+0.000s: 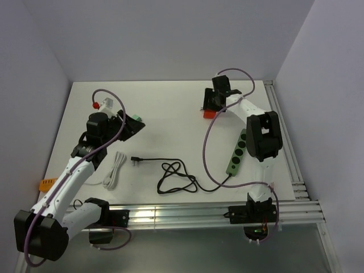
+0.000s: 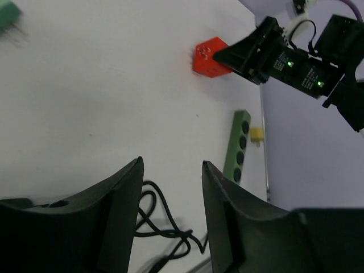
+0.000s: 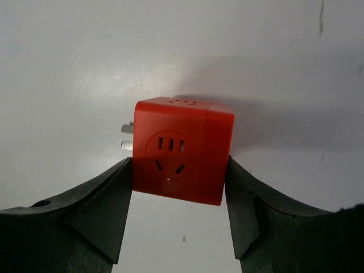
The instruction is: Insert the plug
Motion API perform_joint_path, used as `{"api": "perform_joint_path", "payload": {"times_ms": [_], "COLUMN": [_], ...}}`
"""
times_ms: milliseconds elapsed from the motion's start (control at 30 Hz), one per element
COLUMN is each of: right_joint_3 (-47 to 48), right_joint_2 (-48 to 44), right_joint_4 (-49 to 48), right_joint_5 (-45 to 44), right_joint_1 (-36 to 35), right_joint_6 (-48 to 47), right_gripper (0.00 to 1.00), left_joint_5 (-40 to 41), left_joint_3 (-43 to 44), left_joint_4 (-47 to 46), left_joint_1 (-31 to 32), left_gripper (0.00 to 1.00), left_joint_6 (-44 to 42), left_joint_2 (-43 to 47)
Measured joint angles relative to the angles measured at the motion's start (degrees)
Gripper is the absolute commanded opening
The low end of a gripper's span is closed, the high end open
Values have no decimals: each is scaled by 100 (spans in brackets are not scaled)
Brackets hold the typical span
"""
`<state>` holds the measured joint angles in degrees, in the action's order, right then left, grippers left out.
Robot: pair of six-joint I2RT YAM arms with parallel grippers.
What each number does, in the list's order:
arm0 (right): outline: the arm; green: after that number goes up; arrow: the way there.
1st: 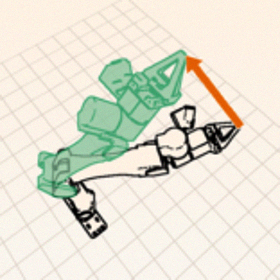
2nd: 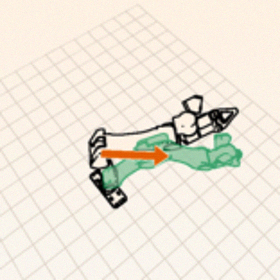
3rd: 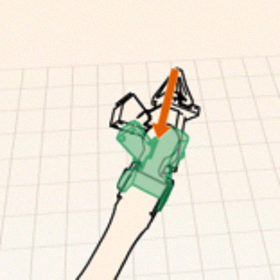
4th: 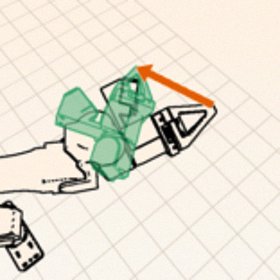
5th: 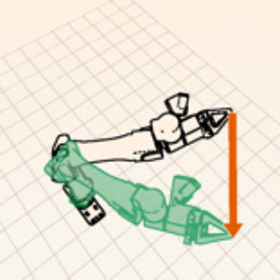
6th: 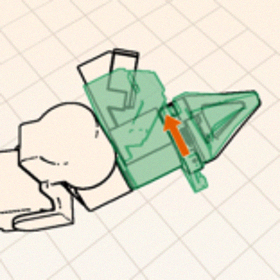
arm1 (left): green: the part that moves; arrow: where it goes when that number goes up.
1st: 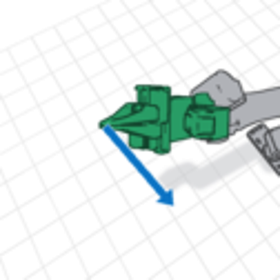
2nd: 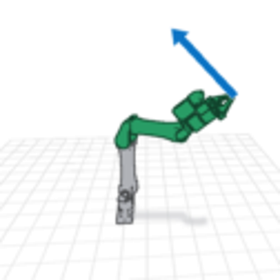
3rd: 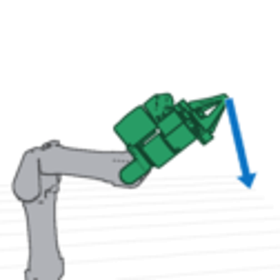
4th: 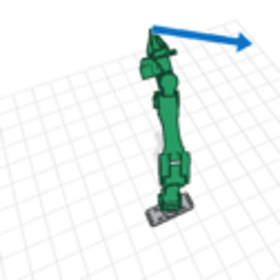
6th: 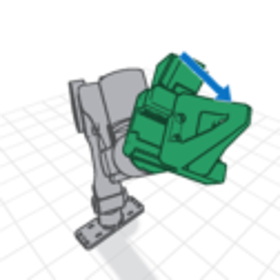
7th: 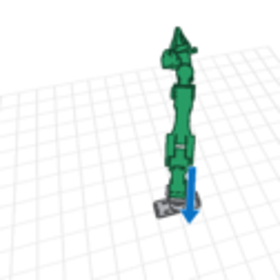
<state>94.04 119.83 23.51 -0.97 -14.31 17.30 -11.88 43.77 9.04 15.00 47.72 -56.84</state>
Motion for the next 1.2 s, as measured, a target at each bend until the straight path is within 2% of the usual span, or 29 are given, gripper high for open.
{"api": "perform_joint_path", "payload": {"times_ms": [100,200,333,433,533,733,900,1200], "right_joint_3": [-914,-2076,-3418,-4072,-4516,-4966,-4970,-4968], "right_joint_2": [-931,-2341,-4380,-5348,-5812,-6498,-6854,-6625], "right_joint_4": [-92,-380,-872,-1117,-1064,-758,-756,-664], "right_joint_5": [210,562,1093,1327,1252,861,369,-481], "right_joint_1": [-129,-450,-1235,-1941,-2780,-4245,-4979,-5783], "right_joint_6": [-81,-149,-310,-579,-925,-1364,-1526,-1589], "right_gripper": [0,0,0,0,0,0,0,0], "left_joint_5": [-778,-1427,-1950,-2310,-2629,-2852,-2820,-2695], "left_joint_3": [20,20,39,109,201,232,4,-234], "left_joint_4": [-203,-380,-348,-195,4,549,750,767], "left_joint_1": [85,101,111,153,286,796,1145,2050], "left_gripper": [52,55,62,66,75,80,82,80], "left_joint_6": [87,210,273,271,254,212,278,448], "left_joint_2": [-155,-160,-120,-105,-114,-39,313,280]}}
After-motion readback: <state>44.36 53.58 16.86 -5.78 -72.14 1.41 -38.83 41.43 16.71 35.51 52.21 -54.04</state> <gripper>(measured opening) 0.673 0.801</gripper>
